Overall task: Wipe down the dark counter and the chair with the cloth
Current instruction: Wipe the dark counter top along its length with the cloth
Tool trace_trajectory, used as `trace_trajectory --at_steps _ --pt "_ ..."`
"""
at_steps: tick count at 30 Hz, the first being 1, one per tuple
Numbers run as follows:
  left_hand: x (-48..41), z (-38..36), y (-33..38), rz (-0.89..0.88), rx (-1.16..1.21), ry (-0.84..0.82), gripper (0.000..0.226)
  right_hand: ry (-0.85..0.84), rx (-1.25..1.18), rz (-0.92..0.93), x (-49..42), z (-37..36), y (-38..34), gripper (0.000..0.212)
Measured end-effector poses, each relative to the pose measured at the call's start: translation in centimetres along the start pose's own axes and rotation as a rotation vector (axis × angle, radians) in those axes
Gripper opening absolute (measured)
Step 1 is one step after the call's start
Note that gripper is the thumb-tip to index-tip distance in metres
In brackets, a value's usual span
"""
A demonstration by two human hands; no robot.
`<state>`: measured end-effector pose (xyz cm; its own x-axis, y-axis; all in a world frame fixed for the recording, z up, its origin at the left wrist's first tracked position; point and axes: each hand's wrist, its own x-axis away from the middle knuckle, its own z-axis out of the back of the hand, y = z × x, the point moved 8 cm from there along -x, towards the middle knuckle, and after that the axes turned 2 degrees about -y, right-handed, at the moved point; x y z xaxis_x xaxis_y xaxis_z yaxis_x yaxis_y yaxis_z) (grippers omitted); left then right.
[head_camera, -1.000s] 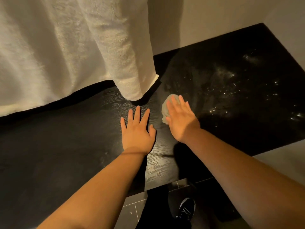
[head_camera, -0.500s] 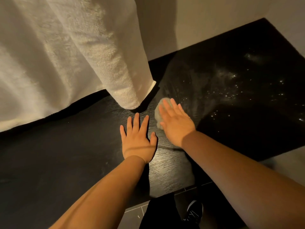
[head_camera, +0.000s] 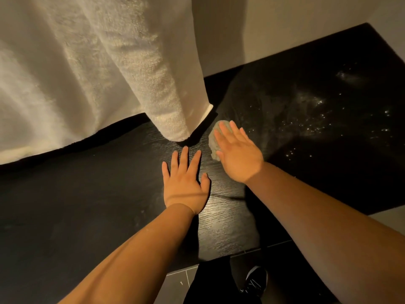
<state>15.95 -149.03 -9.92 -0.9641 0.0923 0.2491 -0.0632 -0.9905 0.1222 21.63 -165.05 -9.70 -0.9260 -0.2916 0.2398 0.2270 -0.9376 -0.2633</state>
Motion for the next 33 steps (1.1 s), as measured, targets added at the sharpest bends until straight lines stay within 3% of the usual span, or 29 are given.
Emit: trace_trajectory --at_steps 5,8,16,19,25,27,31,33 --pt "0.0 0.1 0.0 -0.003 -0.005 0.01 0.07 -0.035 0.017 0.16 7.9 -1.5 -1.2 0.067" --pt "0.0 0.0 0.0 -0.007 -0.006 0.008 0.07 -0.045 0.009 0.198 7.8 -1.5 -0.8 0.064" --pt "-0.1 0.1 0.0 -0.004 0.002 0.023 0.071 0.024 0.006 -0.047 -0.9 0.9 1.4 0.062" --pt "0.1 0.2 0.1 -0.003 0.005 0.025 0.071 0.036 0.106 0.06 3.1 -0.5 -0.6 0.068" --pt "-0.1 0.2 0.0 -0.002 0.012 0.033 0.071 -0.023 0.042 0.185 6.9 -1.2 0.2 0.064" --pt "-0.1 0.3 0.0 -0.003 0.014 0.036 0.071 0.032 0.047 0.135 4.5 0.2 1.9 0.063" --pt "-0.1 0.3 0.1 -0.007 0.016 0.04 0.071 0.012 0.004 -0.199 -0.3 2.5 6.2 0.063" --pt "0.0 0.3 0.0 -0.004 0.014 0.031 0.071 0.042 -0.007 -0.254 0.4 1.9 5.6 0.065"
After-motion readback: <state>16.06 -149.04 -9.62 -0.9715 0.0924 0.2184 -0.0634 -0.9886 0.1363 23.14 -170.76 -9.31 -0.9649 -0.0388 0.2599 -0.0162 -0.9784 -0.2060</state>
